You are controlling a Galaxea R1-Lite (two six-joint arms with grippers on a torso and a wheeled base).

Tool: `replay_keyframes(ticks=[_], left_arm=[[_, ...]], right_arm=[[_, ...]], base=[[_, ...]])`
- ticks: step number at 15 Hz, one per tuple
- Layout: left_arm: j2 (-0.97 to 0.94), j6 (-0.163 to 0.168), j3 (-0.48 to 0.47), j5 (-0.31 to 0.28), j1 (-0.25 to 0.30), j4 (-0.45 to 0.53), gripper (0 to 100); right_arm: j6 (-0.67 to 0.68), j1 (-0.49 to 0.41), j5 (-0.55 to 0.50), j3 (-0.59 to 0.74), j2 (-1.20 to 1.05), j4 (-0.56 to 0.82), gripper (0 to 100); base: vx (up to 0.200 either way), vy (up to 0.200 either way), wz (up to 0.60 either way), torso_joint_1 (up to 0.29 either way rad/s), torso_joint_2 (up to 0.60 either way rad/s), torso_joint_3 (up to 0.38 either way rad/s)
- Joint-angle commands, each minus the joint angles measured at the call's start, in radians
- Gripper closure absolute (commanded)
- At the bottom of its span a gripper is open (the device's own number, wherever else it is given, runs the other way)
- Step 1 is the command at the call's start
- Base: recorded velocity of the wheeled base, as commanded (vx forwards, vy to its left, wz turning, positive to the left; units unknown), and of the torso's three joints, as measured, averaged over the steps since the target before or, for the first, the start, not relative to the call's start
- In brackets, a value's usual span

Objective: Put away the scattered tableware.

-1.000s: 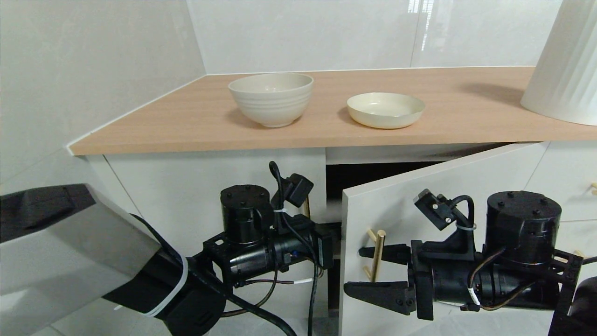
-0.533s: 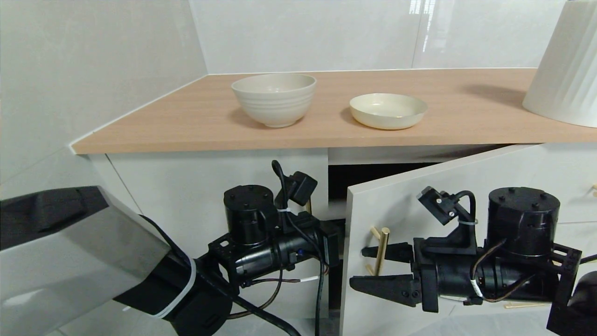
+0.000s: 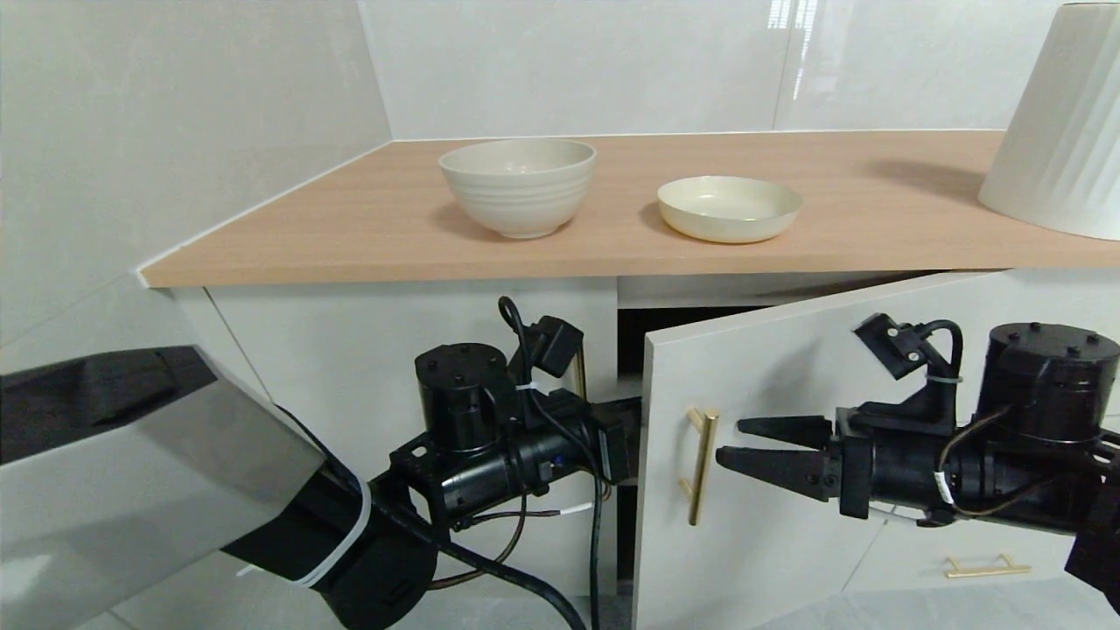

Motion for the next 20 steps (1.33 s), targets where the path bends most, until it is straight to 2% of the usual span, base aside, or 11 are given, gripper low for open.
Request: replay_keyframes(ticks=[1,2,3,4,9,10,11,12,16,20], left_arm=[[0.003,-0.001,0.001,-0.009,-0.027,0.003,100],[0.003,-0.001,0.001,-0.009,-0.027,0.003,100],[0.012,-0.001,0.006,-0.009,-0.029,0.003,100],[0.017,-0.001,0.006,-0.005,-0.029,0.003,100],[0.024,0.001,0.003,0.025,-0.039,0.002,100],[0.024,0.001,0.003,0.025,-0.039,0.002,100],[0.023,0.001,0.003,0.028,-0.044,0.002,100],[0.023,0.001,0.000,0.030,-0.045,0.002,100],[0.020,0.001,-0.032,0.034,-0.067,0.011,100],[0.040,0.001,-0.054,0.036,-0.084,0.009,100]], right_arm=[[-0.003,0.002,-0.005,0.172,-0.111,0.005,0],[-0.003,0.003,-0.005,0.198,-0.125,0.005,0],[-0.005,0.014,-0.005,0.299,-0.180,0.005,0],[-0.005,0.014,-0.005,0.343,-0.209,0.005,0],[-0.005,0.016,-0.005,0.491,-0.349,0.005,0],[-0.005,0.016,-0.005,0.491,-0.349,0.005,0],[-0.005,0.016,-0.007,0.491,-0.415,0.096,0],[-0.005,0.017,-0.007,0.486,-0.431,0.119,0],[-0.005,0.022,-0.007,0.486,-0.435,0.125,0],[-0.005,0.023,-0.007,0.489,-0.448,0.125,0]], base=[[0.000,0.000,0.00,0.000,0.00,0.000],[0.000,0.000,0.00,0.000,0.00,0.000],[0.000,0.000,0.00,0.000,0.00,0.000],[0.000,0.000,0.00,0.000,0.00,0.000],[0.000,0.000,0.00,0.000,0.00,0.000],[0.000,0.000,0.00,0.000,0.00,0.000],[0.000,0.000,0.00,0.000,0.00,0.000],[0.000,0.000,0.00,0.000,0.00,0.000],[-0.200,0.000,0.00,0.007,0.00,0.004],[0.000,0.000,0.00,0.000,0.00,0.000]])
